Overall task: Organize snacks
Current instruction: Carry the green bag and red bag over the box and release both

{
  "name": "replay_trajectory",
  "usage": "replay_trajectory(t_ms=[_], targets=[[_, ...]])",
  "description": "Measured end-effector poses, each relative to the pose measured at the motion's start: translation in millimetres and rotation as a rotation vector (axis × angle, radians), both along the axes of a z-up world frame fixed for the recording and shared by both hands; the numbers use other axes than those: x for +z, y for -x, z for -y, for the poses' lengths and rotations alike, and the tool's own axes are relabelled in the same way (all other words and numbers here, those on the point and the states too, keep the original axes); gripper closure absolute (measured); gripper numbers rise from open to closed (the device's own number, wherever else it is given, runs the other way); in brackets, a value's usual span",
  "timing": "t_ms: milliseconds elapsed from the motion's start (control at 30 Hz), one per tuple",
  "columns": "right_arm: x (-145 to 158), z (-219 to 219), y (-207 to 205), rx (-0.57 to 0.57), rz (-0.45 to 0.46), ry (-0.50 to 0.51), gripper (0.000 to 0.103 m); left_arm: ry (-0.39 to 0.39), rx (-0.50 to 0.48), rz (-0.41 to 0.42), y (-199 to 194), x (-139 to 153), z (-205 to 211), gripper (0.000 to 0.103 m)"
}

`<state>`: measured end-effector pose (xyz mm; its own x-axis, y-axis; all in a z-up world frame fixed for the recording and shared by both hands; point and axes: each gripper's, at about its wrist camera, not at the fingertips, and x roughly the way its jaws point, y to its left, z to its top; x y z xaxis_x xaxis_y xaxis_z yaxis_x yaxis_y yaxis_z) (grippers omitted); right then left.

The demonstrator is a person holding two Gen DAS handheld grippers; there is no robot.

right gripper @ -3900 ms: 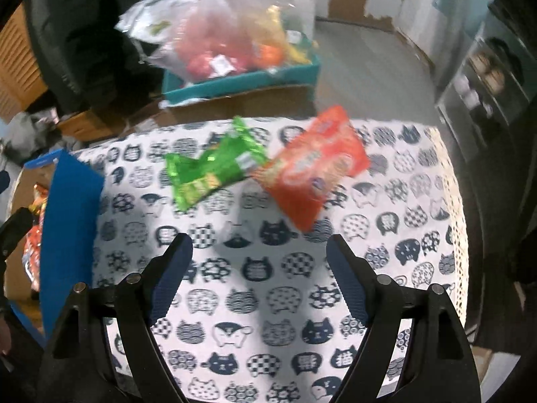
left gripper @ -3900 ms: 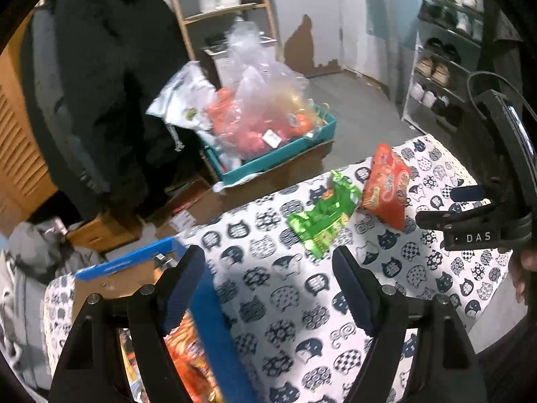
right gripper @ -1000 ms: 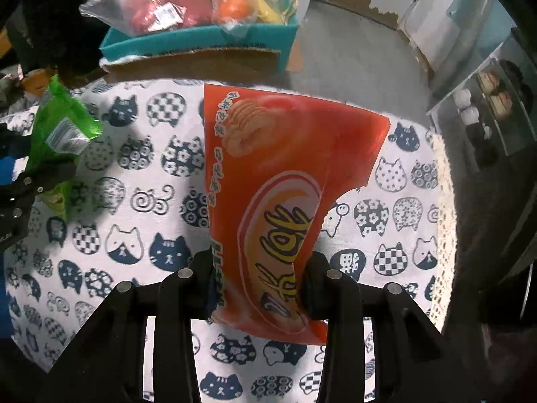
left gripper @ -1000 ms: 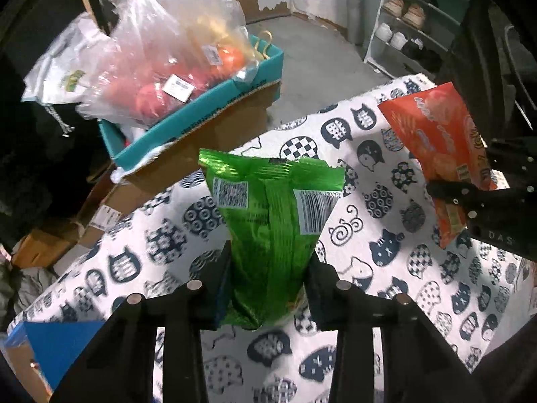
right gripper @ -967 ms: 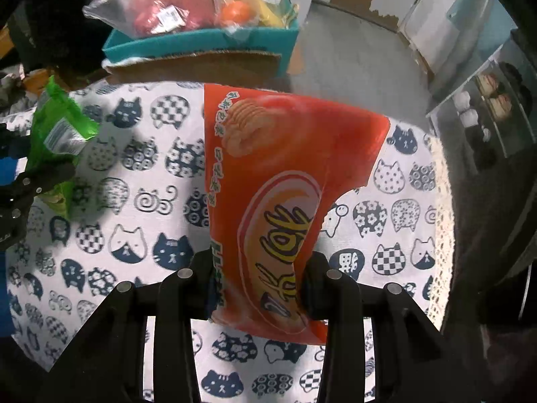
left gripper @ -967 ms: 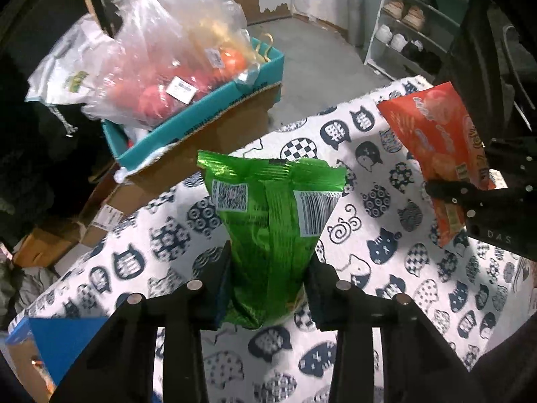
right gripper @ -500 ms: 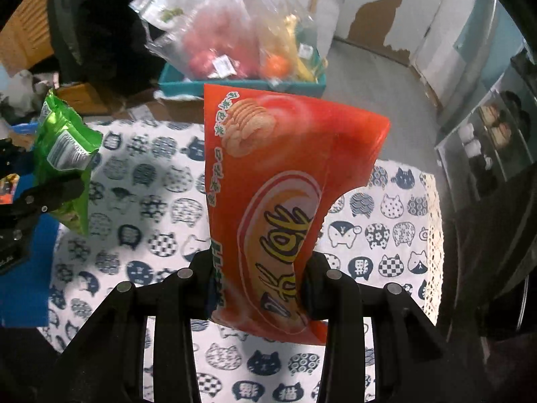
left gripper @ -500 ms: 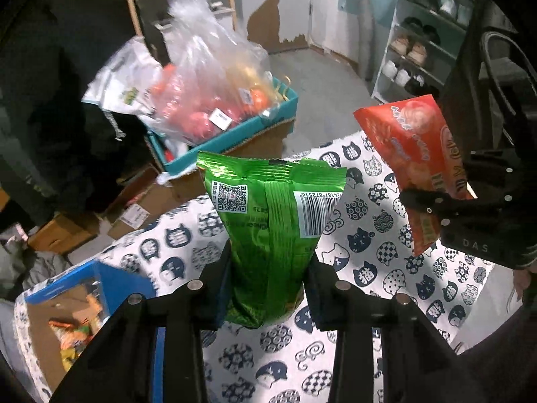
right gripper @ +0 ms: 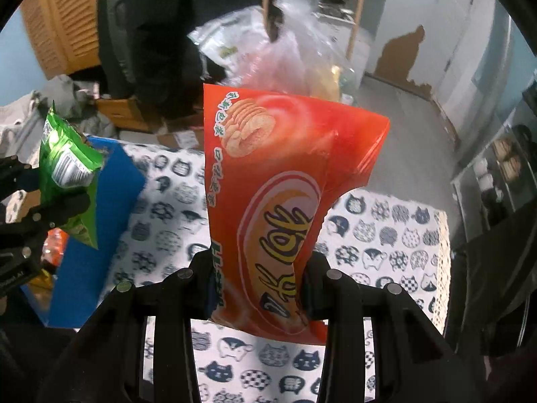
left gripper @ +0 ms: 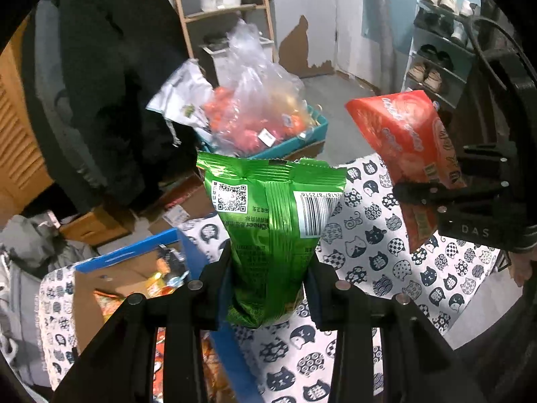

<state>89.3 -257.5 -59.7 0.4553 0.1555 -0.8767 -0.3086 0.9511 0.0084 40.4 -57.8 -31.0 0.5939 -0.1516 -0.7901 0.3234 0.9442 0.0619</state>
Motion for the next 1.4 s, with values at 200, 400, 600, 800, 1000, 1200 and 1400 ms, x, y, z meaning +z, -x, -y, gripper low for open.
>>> replay_trajectory(t_ms=[200, 400, 600, 800, 1000, 1200, 1400], targets=[[20, -36, 6, 0.066, 0.03, -0.024, 0.067, 0.015, 0.035, 0.024, 19, 15, -26, 0.066], [31, -71, 12, 0.133, 0.046, -0.042, 0.067, 0.02, 0.081, 0.026, 30, 17, -53, 0.066], [39, -110, 14, 0.191, 0.049, -0.053, 0.067, 0.027, 0.144, 0.024, 37, 15, -88, 0.066], [39, -143, 11, 0.233, 0.036, -0.065, 0.067, 0.052, 0.207, 0.016, 42, 12, -122, 0.066], [34, -174, 7, 0.266, 0.004, -0.092, 0.067, 0.065, 0.258, 0.003, 45, 4, -152, 0.066], [29, -208, 6, 0.307, -0.01, -0.084, 0.067, 0.078, 0.315, -0.018, 46, -8, -181, 0.066], [17, -235, 9, 0.341, -0.041, -0.077, 0.067, 0.067, 0.361, -0.036, 48, -21, -200, 0.065]])
